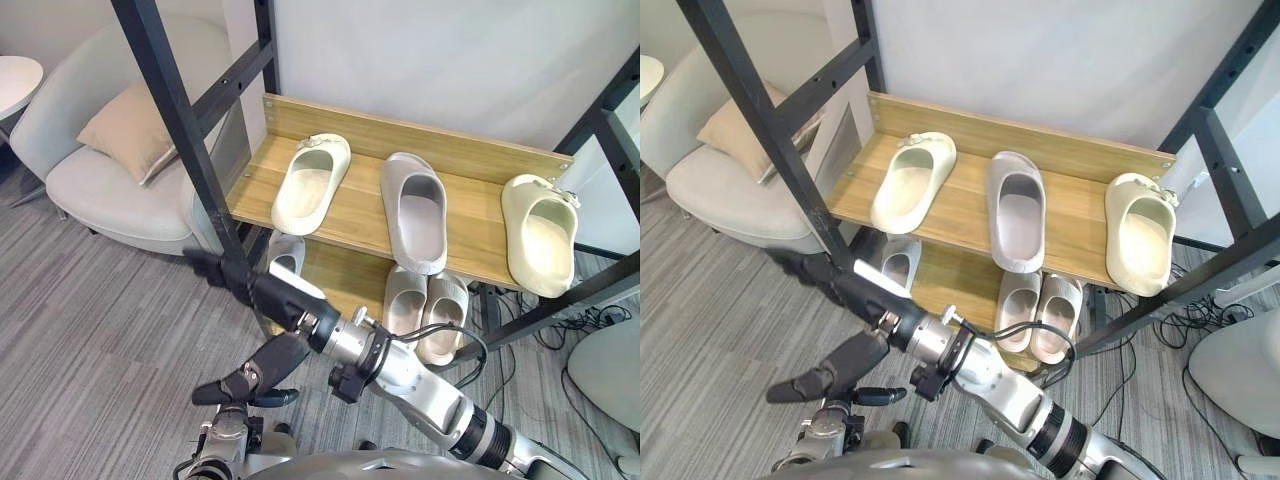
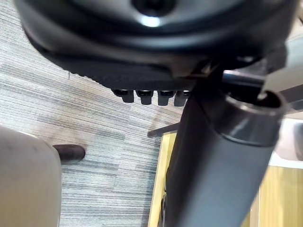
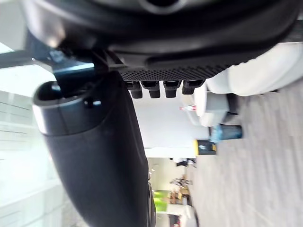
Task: Organize the slippers on the shoe rack
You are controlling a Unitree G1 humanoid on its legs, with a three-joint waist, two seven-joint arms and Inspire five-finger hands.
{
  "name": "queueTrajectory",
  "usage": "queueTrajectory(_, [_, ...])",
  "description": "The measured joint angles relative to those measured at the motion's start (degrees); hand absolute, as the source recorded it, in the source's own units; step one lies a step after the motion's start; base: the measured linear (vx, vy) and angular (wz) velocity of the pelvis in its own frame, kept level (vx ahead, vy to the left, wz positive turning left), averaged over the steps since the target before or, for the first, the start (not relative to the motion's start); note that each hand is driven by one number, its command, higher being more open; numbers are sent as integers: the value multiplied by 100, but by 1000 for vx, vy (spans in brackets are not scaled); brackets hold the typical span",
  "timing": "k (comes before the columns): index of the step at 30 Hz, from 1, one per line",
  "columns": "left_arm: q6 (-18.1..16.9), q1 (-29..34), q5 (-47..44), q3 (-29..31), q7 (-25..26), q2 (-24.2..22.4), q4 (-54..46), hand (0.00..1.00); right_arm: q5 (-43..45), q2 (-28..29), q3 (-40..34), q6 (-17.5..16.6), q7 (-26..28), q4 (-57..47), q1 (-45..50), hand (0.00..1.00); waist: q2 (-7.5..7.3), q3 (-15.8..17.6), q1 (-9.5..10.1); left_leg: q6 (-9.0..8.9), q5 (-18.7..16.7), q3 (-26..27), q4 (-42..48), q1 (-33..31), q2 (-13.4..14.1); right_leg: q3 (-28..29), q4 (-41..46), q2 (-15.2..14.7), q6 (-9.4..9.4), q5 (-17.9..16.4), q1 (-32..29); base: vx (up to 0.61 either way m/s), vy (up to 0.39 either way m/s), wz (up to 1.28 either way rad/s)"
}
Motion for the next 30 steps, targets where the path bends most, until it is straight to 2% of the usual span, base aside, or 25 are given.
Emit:
queueTrajectory(4, [-2, 75, -4, -21, 1, -2, 1, 100, 273, -15, -363, -110, -158, -257, 85, 100, 38, -59, -156, -1, 0, 49, 7, 36, 3, 62, 22, -3, 12, 8, 2, -31, 7, -8])
queueTrajectory(10, [-2, 118, -4, -220, -2, -65, 0, 100, 273, 57, -1108, -246, -487, -754, 468, 100, 196, -146, -212, -3, -1, 131, 4, 76, 13, 148, 18, 6, 24, 28, 1, -8, 0, -8])
queueTrajectory(14, [-6, 170, -5, -227, -5, -113, -7, 100, 250, 321, -1676, -409, -777, -852, 500, 100, 275, -200, -254, -3, -1, 150, 3, 87, 29, 168, 1, 24, 12, 42, 10, -2, -4, -1])
queueTrajectory(16, [-8, 216, -6, -230, -9, -122, -22, 100, 16, 449, -2032, -461, -978, -900, 503, 100, 303, -219, -322, -3, -1, 170, 2, 103, 41, 195, -14, 38, 1, 57, 23, -9, -12, -6])
queueTrajectory(21, [-11, 259, -6, -259, -25, -128, -72, 100, -700, 437, -2607, -471, -1302, -956, 660, 100, 321, -229, -341, -4, 0, 226, -23, 180, 62, 256, -37, 63, -11, 75, 76, -9, -9, -6])
queueTrajectory(24, [-16, 283, -5, -299, -69, -130, -124, 100, -1423, 342, -3083, -466, -1590, -956, 702, 100, 343, -237, -365, -4, 0, 230, -32, 194, 61, 260, -43, 62, -6, 79, 89, 0, 0, 0])
queueTrajectory(30, [-16, 310, -4, -297, -158, -125, -127, 100, -2062, 141, -3816, -387, -1799, -941, 703, 100, 350, -239, -459, -3, 1, 230, -56, 193, 54, 260, -58, 60, -3, 81, 88, 0, 0, 0])
